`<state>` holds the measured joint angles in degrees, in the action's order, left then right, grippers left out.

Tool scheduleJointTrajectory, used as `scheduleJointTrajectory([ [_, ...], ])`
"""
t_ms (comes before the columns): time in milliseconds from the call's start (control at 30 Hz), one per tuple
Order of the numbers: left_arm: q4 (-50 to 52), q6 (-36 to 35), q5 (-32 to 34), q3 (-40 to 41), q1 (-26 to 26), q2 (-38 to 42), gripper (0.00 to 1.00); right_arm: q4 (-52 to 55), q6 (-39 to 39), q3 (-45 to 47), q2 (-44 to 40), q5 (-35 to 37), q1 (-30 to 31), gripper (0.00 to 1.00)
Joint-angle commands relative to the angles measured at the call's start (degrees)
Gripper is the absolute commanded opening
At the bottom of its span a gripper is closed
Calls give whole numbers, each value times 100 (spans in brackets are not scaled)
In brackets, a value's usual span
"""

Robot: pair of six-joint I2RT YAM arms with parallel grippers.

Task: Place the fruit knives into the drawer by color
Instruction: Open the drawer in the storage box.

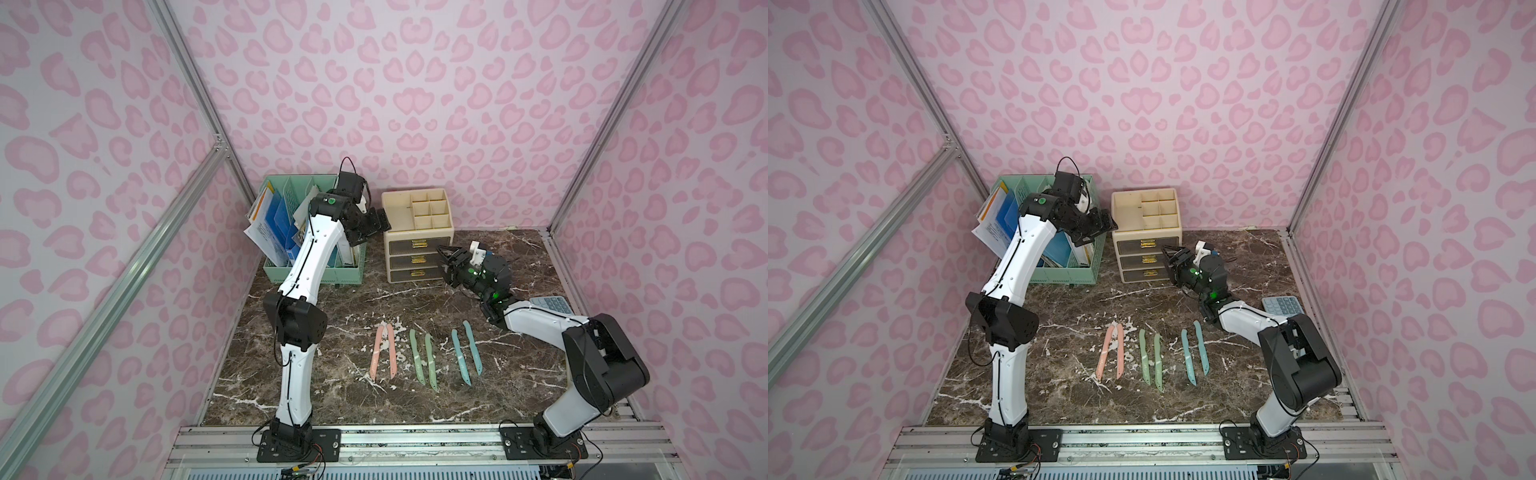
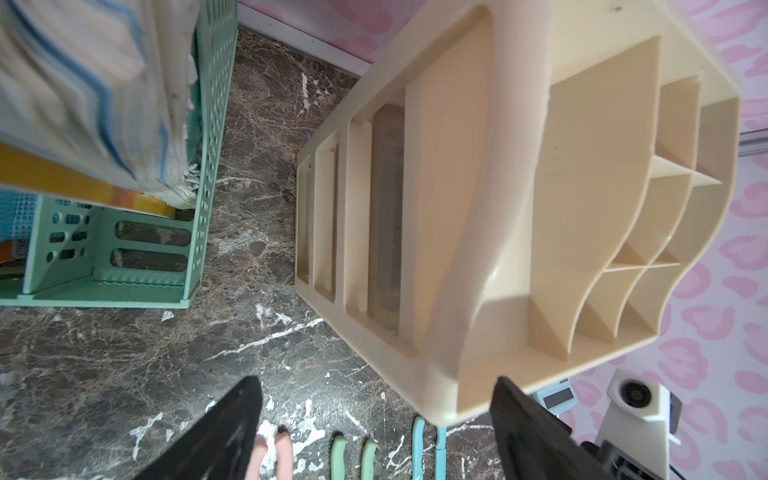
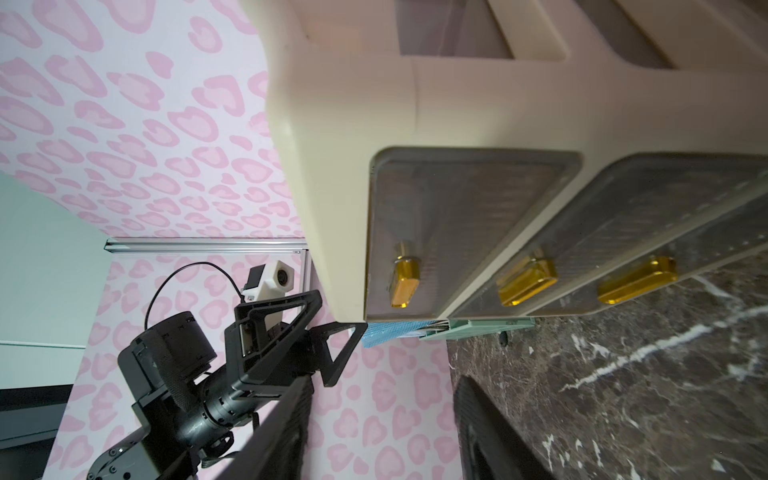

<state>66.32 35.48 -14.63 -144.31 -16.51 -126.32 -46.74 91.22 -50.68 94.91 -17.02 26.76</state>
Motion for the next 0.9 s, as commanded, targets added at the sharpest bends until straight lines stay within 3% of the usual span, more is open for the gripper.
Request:
scheduleJointTrajectory([
  [0, 31, -116, -27, -101, 3, -85, 88, -300, -8, -222, 211, -80, 34, 53],
  [600, -39, -198, -189, -159, 96, -255, 88, -462, -235, -925, 1067, -91, 206, 37],
  [867, -41, -234, -267, -167, 119, -314, 89, -592, -250, -1112, 1290, -22, 215, 37],
])
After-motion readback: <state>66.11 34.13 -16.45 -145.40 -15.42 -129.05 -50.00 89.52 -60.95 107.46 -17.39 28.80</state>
